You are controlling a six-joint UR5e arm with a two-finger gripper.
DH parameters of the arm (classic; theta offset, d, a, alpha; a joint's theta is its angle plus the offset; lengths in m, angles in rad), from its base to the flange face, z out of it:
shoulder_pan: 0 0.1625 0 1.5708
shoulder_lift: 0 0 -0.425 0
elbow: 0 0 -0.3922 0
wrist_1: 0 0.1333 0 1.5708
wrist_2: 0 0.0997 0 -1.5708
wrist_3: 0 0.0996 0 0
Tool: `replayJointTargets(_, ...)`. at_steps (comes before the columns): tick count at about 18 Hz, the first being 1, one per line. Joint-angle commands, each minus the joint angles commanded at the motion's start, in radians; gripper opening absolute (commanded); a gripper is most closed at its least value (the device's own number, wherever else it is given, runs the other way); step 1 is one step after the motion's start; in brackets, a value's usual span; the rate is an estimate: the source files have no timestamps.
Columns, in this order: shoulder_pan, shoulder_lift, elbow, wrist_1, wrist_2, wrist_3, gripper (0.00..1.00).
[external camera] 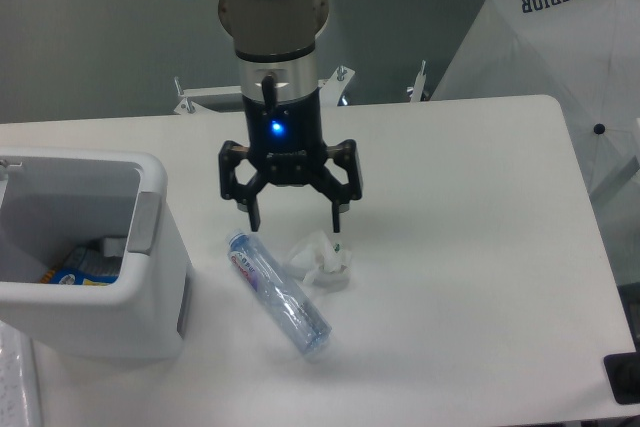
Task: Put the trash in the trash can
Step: 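Lower the open gripper toward the crumpled white tissue beside the bottle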
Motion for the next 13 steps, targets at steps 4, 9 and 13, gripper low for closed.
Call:
replayJointTargets(4,0.006,-0.005,-0.005,0.0,0.005,0.026,1.0)
replayJointTargets(9,0.017,-0.012,-0.05,0.008,0.0,0.028,1.0)
replayJointTargets(13,0.015,-0.041,-0.087,0.017,0.005,0.011,1.0)
